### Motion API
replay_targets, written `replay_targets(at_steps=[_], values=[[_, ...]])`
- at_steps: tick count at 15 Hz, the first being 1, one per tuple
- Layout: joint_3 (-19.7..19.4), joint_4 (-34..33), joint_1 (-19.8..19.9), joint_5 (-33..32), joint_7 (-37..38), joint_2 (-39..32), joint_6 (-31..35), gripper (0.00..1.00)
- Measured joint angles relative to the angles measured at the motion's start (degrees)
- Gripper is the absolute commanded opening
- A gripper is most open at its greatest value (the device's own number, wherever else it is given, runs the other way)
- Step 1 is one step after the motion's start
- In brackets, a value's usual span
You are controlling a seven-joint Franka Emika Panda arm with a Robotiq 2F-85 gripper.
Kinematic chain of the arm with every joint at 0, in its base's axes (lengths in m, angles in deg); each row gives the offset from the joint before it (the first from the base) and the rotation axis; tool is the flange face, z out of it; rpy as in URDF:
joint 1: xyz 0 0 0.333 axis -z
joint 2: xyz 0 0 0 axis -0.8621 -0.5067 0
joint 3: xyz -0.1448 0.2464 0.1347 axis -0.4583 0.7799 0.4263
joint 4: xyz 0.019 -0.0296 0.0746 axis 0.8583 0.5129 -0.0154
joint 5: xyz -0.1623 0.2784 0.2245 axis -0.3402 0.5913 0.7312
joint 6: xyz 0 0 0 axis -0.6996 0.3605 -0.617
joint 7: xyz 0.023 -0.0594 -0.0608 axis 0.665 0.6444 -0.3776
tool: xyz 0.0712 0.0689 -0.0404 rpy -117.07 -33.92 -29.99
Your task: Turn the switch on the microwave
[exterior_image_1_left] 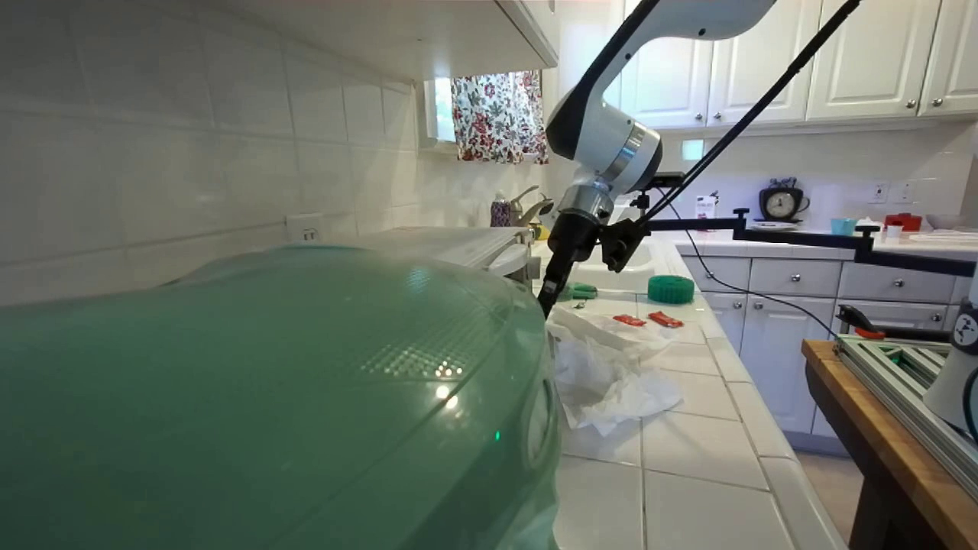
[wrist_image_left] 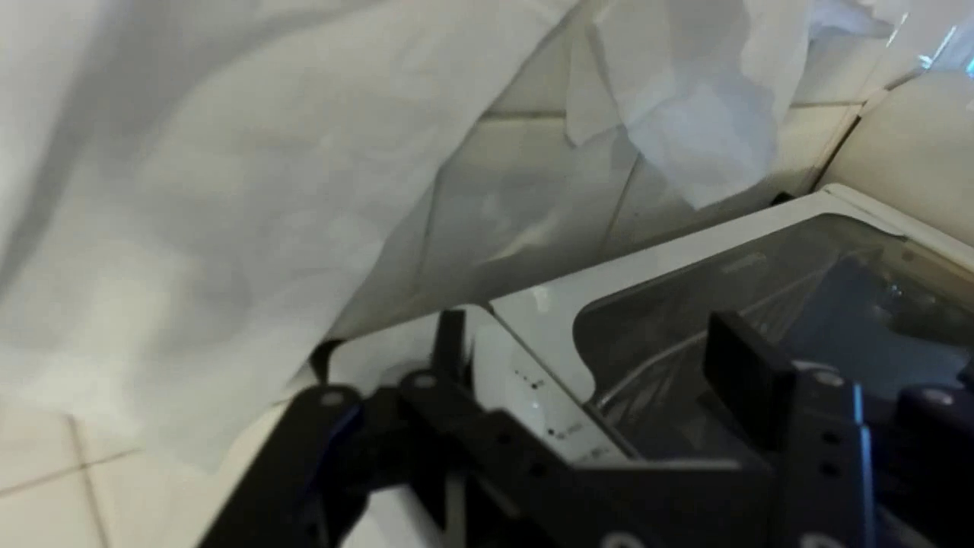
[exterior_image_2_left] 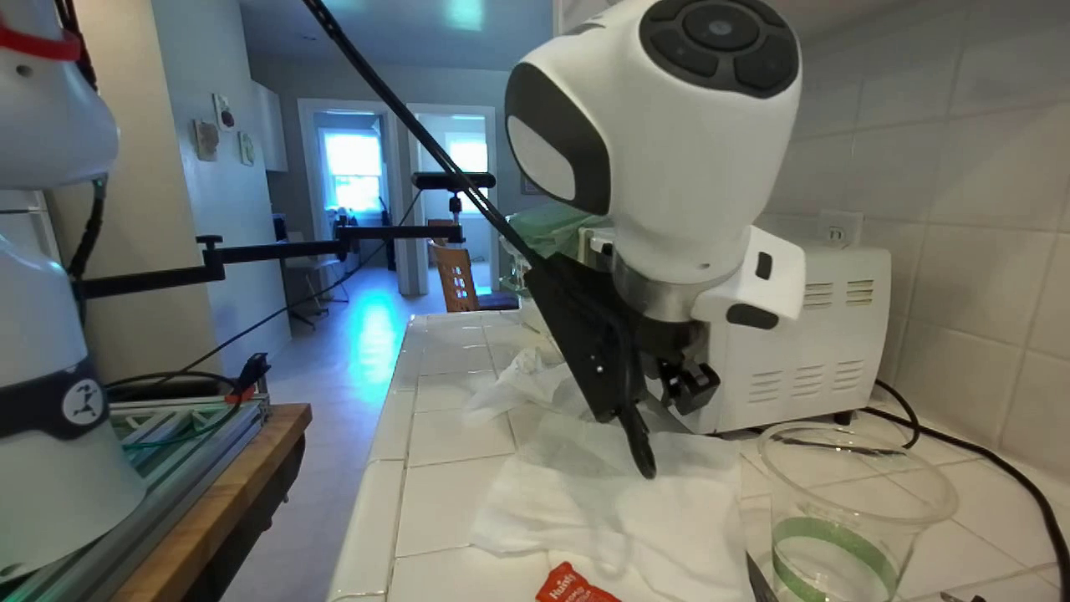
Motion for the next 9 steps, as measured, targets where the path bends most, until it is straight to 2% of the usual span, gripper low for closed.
replay_targets(at_steps=[4, 9], values=[[0.1, 3.7, -3.9, -12.6, 10.8, 5.5, 5.1, 1.0], [1.9, 9.3, -7.1, -29.1, 28.6, 14.9, 13.0, 1.0]])
